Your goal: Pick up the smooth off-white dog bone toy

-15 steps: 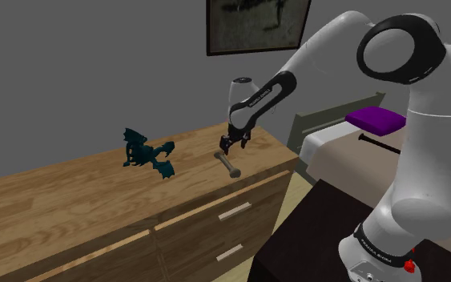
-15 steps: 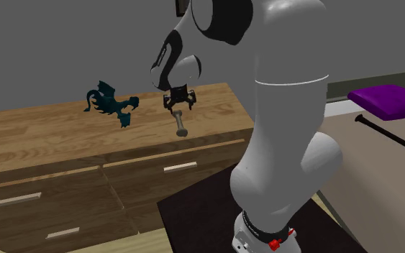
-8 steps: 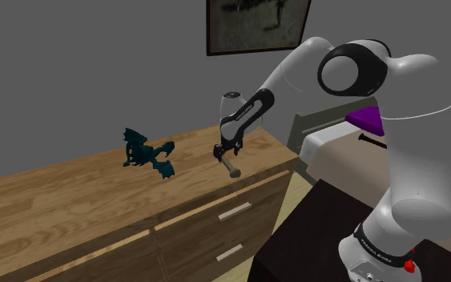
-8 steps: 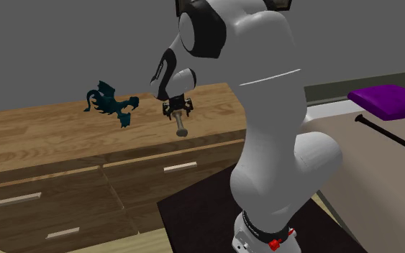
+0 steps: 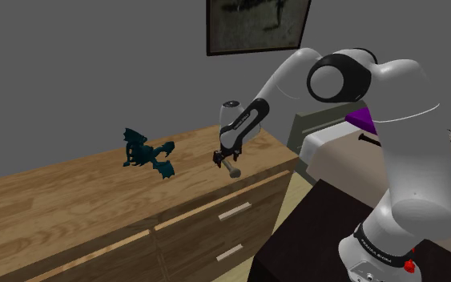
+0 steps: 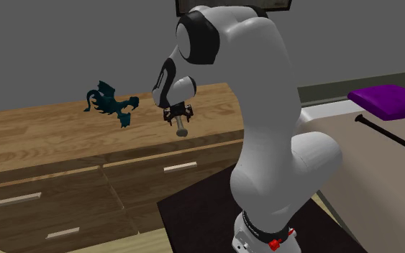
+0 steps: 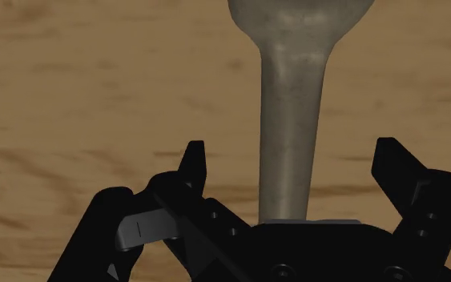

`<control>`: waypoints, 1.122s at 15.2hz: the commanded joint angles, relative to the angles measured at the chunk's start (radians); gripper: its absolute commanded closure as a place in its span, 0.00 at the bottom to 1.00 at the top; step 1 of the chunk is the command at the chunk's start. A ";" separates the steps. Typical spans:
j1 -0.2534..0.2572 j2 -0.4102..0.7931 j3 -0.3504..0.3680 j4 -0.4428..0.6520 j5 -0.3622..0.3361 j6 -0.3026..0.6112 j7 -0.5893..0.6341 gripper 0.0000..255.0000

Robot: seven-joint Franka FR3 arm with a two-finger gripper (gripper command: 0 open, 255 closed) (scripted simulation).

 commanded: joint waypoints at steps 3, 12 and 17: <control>0.000 0.003 0.000 -0.002 0.000 0.005 0.000 1.00; 0.000 -0.020 0.001 -0.006 0.001 -0.014 -0.001 1.00; -0.002 -0.077 0.003 -0.019 0.003 -0.057 -0.004 1.00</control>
